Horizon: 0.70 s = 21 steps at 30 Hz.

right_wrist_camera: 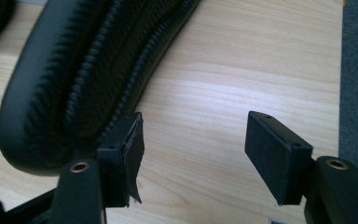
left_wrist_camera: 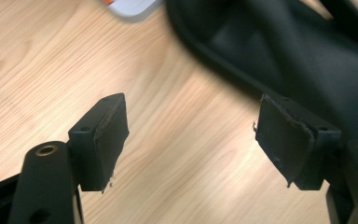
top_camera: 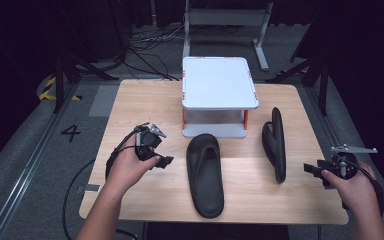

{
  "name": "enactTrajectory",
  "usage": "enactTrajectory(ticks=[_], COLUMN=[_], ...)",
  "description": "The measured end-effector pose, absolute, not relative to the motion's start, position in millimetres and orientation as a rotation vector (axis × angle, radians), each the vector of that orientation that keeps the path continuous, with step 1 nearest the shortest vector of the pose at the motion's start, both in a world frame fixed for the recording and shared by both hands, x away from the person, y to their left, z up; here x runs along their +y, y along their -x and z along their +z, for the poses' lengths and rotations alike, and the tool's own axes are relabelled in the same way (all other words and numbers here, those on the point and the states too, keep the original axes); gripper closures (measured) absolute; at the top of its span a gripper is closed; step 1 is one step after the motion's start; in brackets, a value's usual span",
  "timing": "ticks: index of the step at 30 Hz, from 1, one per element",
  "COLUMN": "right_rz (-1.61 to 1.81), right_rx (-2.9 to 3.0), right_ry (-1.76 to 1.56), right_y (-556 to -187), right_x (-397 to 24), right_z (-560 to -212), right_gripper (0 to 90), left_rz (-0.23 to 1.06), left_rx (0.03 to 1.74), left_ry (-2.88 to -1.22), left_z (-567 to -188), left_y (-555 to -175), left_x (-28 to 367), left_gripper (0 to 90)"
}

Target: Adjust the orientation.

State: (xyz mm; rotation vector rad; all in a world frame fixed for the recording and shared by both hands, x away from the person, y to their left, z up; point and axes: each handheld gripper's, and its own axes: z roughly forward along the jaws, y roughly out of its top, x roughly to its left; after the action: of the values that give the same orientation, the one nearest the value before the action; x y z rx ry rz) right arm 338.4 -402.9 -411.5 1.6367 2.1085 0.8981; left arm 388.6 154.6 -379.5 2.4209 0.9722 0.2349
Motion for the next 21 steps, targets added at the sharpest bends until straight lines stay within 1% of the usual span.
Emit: enactTrajectory(ticks=[2,4,10,13,15,18,20,21], right_rz=[0.903,0.907,1.007,1.038,1.045,1.02,0.921,0.88], right_rx=[2.11,2.118,2.128,2.148,2.169,2.208,2.258,2.276], right_ry=[-1.631,-1.615,-1.472,-1.409,-1.373,-1.329,-1.268,-1.263], right_y=[-341,-347,-370,-378,-383,-391,-398,-400], right_x=[-401,-397,-367,-356,-349,-341,-335,-332], right_z=[-411,-408,-386,-377,-372,-370,-370,-370], right_gripper=[38.3,38.6,40.2,44.2,46.5,57.1,76.5,80.3], left_rz=[0.238,0.212,0.201,0.245,0.274,0.278,0.263,0.257], left_rx=[0.983,1.027,1.086,1.073,1.089,1.125,1.16,1.177], left_ry=[-2.433,-2.46,-2.468,-2.491,-2.475,-2.456,-2.442,-2.438], left_z=[-382,-386,-391,-393,-394,-399,-402,-403], left_y=[-388,-386,-375,-369,-366,-361,-358,-356], left_x=[159,167,181,185,189,198,203,206], left_gripper=[25.2,24.5,23.9,22.7,20.4,21.4,22.0,22.3])
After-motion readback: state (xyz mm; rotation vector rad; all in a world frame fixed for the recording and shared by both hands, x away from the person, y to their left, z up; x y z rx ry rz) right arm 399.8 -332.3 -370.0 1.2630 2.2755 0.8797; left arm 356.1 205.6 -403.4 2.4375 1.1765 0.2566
